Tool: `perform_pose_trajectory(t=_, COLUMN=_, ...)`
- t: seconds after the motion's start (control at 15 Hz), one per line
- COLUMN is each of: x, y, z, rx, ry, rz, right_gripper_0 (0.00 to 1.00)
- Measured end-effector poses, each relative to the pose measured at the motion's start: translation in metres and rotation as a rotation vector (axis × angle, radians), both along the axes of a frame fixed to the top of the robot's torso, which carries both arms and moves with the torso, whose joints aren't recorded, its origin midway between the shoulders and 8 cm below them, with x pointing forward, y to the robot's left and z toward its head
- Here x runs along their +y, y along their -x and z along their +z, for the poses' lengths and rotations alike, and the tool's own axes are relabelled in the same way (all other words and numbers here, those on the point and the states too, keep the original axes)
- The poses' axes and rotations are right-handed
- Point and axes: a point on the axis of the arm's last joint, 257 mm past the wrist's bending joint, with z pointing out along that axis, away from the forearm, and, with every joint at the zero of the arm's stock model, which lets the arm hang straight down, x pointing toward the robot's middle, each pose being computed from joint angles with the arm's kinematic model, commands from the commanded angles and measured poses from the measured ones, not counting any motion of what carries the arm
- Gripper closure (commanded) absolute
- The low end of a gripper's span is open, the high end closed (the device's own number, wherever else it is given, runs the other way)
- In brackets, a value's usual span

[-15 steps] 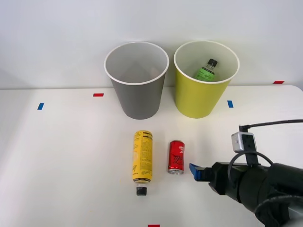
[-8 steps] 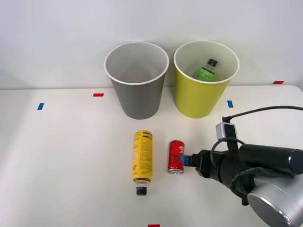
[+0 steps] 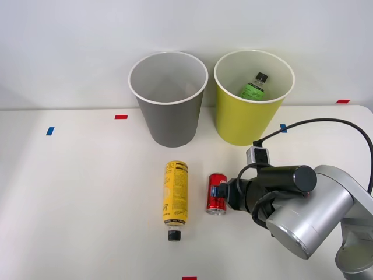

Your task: Put cans in the gray bin, plastic bottles in the light green bin

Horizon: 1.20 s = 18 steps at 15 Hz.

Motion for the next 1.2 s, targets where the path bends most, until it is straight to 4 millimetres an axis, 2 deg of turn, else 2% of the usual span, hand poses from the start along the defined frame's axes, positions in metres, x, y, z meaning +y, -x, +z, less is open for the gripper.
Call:
perform_pose_trajectory(t=0.33, x=0.016, y=0.002, z=-0.003, rx=0.066, ry=-0.065, rz=-0.099, right_gripper_0=0.0)
perform_pose_trajectory(t=0.93, x=0.039, y=-0.029, z=-0.027, rx=0.075, ry=-0.078, rz=-0.149, right_gripper_0=0.0)
perform_pose_trajectory(t=1.2, x=0.039, y=-0.036, z=-0.031, rx=0.069, ry=-0.063, rz=-0.175, right_gripper_0=0.0)
